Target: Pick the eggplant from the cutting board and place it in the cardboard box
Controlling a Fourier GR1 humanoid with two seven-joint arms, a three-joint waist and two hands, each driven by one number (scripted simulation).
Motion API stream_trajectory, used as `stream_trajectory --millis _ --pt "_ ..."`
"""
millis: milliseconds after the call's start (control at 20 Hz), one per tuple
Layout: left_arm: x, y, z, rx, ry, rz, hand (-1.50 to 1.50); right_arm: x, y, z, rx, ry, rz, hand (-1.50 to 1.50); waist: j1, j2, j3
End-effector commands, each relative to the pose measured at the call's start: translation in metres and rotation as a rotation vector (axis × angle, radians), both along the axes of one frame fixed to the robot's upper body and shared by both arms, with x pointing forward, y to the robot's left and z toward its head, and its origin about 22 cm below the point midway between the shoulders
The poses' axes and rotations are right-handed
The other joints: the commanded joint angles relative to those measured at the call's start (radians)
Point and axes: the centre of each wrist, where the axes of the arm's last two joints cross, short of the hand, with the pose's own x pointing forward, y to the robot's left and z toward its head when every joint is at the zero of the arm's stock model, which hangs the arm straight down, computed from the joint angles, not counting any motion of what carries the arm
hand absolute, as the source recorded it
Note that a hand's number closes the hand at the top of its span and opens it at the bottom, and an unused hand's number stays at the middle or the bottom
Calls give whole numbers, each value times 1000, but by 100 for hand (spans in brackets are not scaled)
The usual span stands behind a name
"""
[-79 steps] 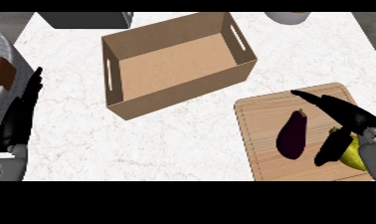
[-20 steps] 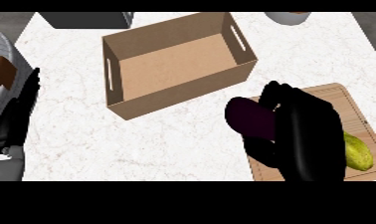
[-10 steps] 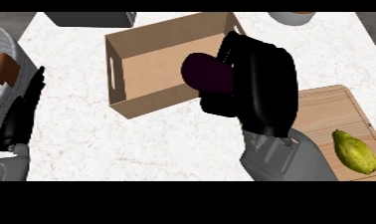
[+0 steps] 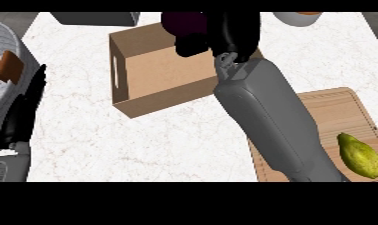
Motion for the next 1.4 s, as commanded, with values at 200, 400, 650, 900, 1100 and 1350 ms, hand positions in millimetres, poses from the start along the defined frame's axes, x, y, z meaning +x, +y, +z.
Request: stream_trajectory --millis 200,400,650,900,1100,1350 --pt "6 4 -6 -7 -6 -13 0 62 9 -28 76 40 -15 150 8 6 0" --pt "2 -2 -9 -10 -5 -8 0 84 10 -29 47 104 -55 150 23 11 -1" --pt "21 -8 13 0 -22 -41 0 95 2 -51 129 166 -167 -150 47 20 0" --pt "17 -23 -1 -10 -14 -68 0 101 -7 -68 212 204 -164 -150 56 22 0" --pt "19 -10 13 0 -23 -59 0 102 -8 -72 235 112 -148 -150 61 24 0" --pt "20 2 13 7 -11 -21 0 103 -5 -57 297 -105 -121 -150 35 20 0"
